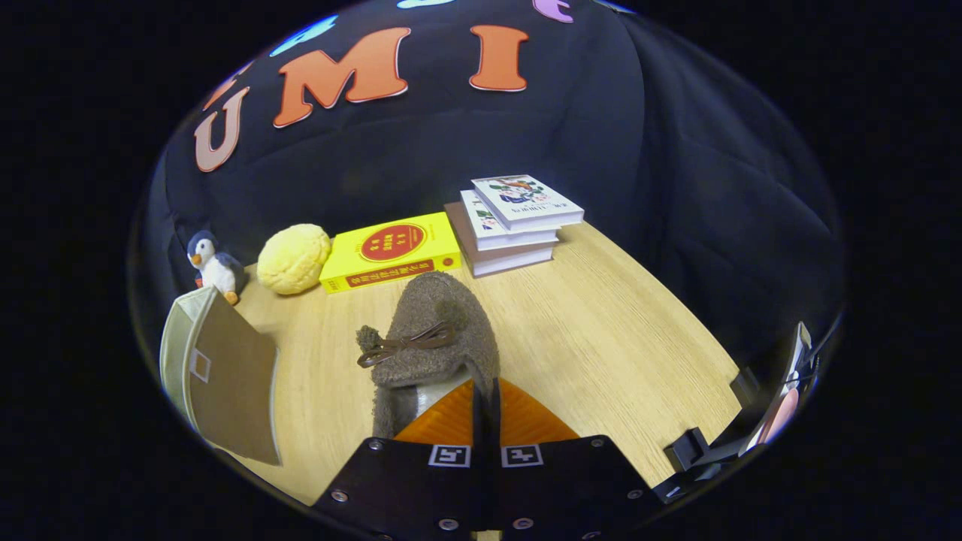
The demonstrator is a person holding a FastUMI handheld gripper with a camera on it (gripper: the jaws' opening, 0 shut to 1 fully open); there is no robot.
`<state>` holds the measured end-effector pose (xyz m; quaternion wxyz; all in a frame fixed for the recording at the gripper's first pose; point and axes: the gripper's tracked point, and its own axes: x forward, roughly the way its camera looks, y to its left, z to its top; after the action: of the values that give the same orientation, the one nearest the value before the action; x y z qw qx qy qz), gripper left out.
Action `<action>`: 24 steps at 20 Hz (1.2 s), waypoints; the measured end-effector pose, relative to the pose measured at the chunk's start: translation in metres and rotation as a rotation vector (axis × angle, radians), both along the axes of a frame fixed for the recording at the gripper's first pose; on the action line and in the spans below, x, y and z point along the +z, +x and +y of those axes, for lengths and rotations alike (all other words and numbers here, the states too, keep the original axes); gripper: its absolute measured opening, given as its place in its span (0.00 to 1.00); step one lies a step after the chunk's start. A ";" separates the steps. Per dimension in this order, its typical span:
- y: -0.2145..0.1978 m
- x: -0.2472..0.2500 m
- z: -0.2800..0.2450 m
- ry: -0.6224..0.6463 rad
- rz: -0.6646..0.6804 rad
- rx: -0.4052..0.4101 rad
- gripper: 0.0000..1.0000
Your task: Open the storage box then place both shoes into the box .Put the left shoe in first, then the right shoe, with the right side of both shoes facing outward in a uniform manner.
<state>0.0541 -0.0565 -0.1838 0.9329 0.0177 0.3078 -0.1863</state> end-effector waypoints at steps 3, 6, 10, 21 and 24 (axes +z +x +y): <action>0.001 0.018 0.040 0.004 -0.028 0.028 0.01; 0.001 0.036 0.078 0.009 -0.052 0.057 0.01; -0.001 0.056 0.125 0.024 -0.069 0.090 0.01; 0.005 0.076 0.258 0.119 -0.116 0.181 0.01; 0.009 0.069 0.292 0.134 -0.107 0.212 0.01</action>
<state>0.0632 0.2351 -0.1151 0.9592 0.0573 0.2694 -0.0646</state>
